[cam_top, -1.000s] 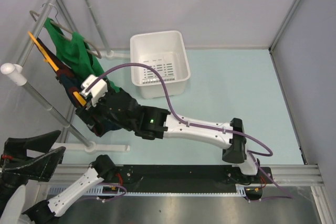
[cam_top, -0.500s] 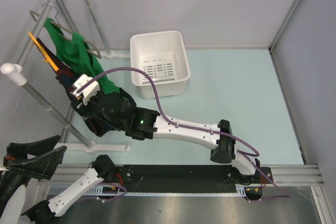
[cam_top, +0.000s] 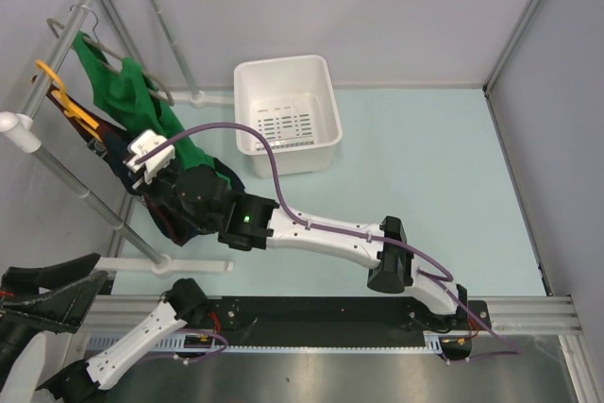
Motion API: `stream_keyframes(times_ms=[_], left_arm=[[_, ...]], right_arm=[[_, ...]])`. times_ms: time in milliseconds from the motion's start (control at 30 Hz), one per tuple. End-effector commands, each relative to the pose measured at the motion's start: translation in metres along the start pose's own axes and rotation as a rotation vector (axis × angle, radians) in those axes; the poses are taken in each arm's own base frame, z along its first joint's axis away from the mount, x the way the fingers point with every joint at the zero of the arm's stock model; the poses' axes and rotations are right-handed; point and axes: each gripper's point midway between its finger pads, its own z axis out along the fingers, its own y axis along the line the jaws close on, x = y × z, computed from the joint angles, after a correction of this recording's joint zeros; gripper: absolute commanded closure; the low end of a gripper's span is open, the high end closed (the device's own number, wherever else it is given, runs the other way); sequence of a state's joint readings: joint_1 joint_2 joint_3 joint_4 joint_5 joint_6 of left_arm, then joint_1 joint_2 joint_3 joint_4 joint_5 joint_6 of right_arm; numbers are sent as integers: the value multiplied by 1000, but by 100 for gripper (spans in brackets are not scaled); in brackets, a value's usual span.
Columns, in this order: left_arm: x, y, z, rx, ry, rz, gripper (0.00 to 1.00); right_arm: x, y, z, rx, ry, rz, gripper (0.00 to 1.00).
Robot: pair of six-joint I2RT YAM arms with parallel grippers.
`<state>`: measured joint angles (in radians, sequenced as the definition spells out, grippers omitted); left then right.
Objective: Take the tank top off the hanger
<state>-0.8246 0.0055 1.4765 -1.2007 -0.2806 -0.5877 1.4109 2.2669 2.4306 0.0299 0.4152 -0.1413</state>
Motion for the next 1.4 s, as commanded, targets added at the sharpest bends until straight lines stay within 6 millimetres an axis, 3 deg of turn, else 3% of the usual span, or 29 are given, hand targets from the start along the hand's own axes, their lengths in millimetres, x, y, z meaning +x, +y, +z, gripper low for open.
stream_keyframes(times_ms=[0, 133, 400, 633, 800, 867, 900, 967, 1167, 1233, 1367], left_arm=[[3, -1, 0, 3, 26, -19, 11], [5, -1, 2, 5, 37, -24, 11], [17, -3, 13, 0, 92, -20, 11], [37, -1, 26, -6, 153, -15, 10], [47, -3, 35, -2, 196, -8, 10], [49, -4, 37, 1, 208, -5, 10], [51, -4, 38, 1, 213, -4, 10], [51, -5, 39, 6, 215, -5, 10], [58, -8, 44, 14, 243, -1, 10], [59, -11, 46, 26, 253, 4, 10], [58, -17, 50, 44, 262, 20, 10]], right_arm=[[-70, -3, -7, 22, -178, 21, 86], [-93, -7, -16, 54, -224, 22, 100], [-146, -12, -41, 102, -332, 23, 100], [-179, -16, -59, 140, -407, 27, 100], [-188, -23, -68, 161, -425, 55, 100], [-201, -28, -77, 167, -458, 80, 100], [-192, -23, -76, 154, -443, 71, 100], [-203, -28, -84, 158, -473, 94, 100], [-210, -31, -94, 159, -477, 89, 100], [-202, -26, -95, 151, -458, 82, 100], [-208, -28, -113, 156, -466, 84, 100]])
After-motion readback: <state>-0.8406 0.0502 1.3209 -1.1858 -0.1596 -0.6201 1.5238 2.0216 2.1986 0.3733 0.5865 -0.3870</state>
